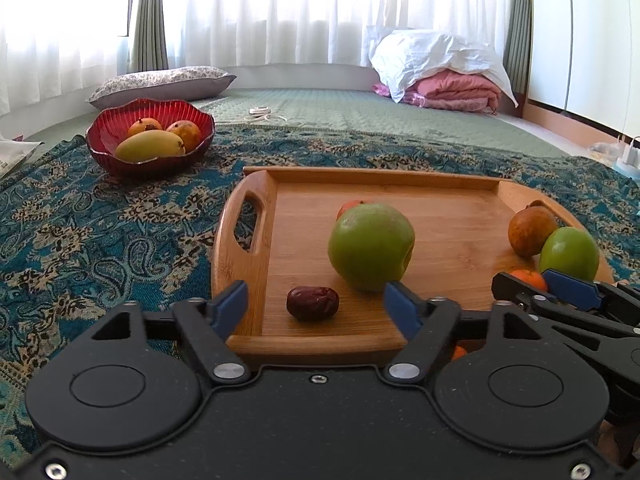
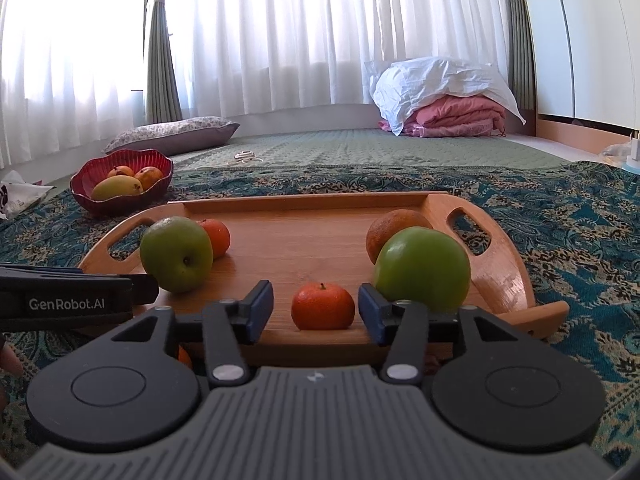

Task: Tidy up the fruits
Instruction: 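Open the right tool onto the tray while the left tool releases the date there, then withdraw both tools from the tray toward the fruit lying in front of it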

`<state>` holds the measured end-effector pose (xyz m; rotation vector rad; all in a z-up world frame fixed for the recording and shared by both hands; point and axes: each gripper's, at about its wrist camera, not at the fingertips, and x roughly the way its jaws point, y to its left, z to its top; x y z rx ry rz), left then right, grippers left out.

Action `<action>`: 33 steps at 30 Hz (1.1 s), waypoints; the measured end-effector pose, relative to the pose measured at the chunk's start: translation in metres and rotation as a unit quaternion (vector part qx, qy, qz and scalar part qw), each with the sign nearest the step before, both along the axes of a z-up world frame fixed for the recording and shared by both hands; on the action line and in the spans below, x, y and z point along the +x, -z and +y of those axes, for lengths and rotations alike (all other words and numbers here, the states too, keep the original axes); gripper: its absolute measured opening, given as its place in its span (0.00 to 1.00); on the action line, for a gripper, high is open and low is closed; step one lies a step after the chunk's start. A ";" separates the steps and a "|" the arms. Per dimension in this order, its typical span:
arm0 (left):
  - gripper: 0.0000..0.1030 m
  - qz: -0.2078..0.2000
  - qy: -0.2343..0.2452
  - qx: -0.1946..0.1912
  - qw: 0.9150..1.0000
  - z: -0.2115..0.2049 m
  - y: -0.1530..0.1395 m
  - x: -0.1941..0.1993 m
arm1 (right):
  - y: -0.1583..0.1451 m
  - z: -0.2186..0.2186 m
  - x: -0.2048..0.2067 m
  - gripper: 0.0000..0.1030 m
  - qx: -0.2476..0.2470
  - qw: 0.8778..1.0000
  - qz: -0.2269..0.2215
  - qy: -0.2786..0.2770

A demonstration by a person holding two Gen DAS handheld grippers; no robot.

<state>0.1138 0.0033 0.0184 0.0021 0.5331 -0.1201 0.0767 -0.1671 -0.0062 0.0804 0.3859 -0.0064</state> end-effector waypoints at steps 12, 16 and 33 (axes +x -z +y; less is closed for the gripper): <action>0.87 -0.022 0.015 -0.002 1.000 -0.002 -0.014 -0.026 | -0.010 -0.007 -0.028 0.81 -0.015 1.000 -0.025 0.006; 0.89 -0.024 0.027 -0.004 0.999 -0.005 -0.015 -0.034 | -0.009 -0.009 -0.037 0.84 -0.041 0.999 -0.025 0.010; 0.93 -0.007 0.049 0.017 0.999 -0.027 0.007 -0.051 | 0.008 -0.024 -0.044 0.84 -0.060 0.998 0.006 0.034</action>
